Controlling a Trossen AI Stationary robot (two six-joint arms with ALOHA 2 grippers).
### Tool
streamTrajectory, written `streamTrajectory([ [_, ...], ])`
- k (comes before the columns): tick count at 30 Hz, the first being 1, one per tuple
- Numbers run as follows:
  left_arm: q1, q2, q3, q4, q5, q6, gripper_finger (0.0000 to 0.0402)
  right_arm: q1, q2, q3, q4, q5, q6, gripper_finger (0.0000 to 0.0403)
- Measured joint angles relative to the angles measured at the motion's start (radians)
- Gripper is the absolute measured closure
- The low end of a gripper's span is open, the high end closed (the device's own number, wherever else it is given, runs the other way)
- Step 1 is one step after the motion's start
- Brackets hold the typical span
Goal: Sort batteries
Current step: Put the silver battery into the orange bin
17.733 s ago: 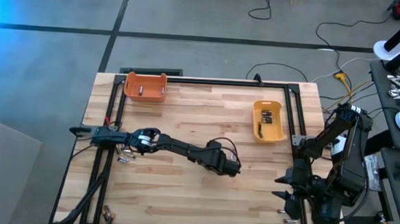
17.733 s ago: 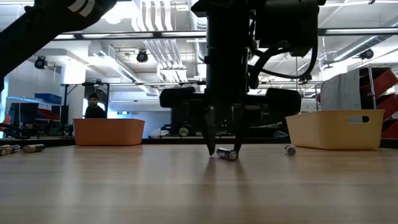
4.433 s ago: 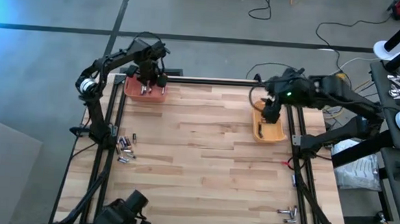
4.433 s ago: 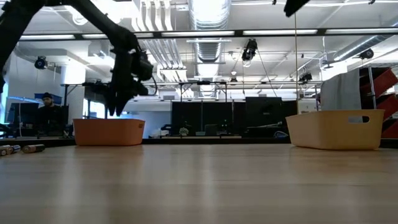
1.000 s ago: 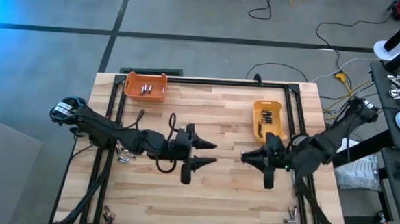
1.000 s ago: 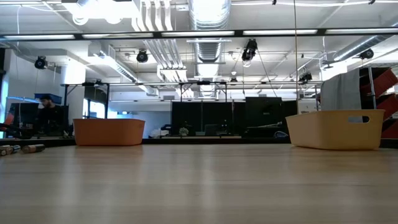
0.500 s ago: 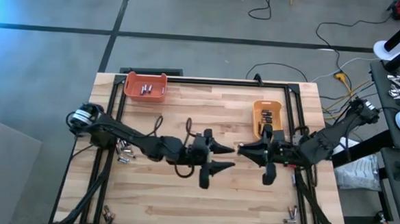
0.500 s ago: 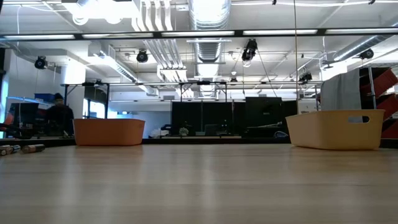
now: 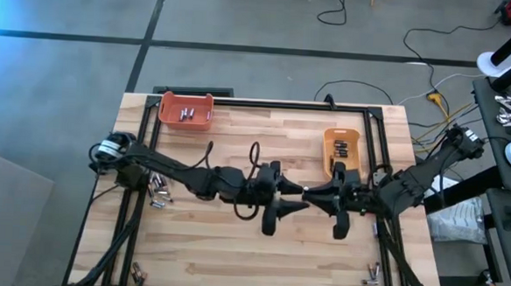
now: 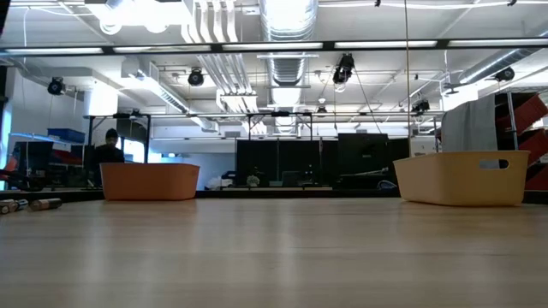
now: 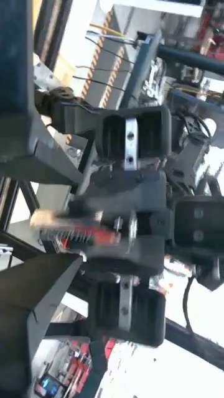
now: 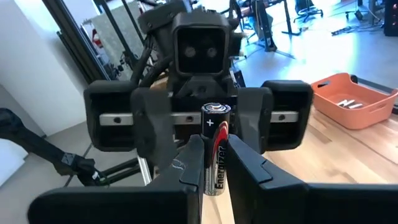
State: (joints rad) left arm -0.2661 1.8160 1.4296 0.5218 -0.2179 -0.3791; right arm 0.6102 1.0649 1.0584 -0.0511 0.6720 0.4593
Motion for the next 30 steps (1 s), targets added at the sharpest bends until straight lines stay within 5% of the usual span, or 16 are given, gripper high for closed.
streamTrajectory([
  [10, 0.002, 0.005, -0.003, -0.044, 0.005, 0.005, 0.0368, 0.0, 0.033, 0.0, -0.002, 0.008, 0.014, 0.0363],
  [17, 0.007, -0.024, -0.002, -0.161, -0.017, 0.041, 0.0371, -0.002, 0.051, 0.0, -0.003, 0.046, 0.019, 0.0335],
  [25, 0.033, -0.155, -0.003, -0.629, -0.165, 0.085, 0.037, -0.001, -0.008, 0.001, -0.006, 0.055, -0.005, 0.0231],
  [30, 0.15, -0.256, -0.039, -0.873, -0.194, 0.038, 0.0365, -0.012, -0.063, 0.0, -0.02, 0.115, -0.132, 0.019],
])
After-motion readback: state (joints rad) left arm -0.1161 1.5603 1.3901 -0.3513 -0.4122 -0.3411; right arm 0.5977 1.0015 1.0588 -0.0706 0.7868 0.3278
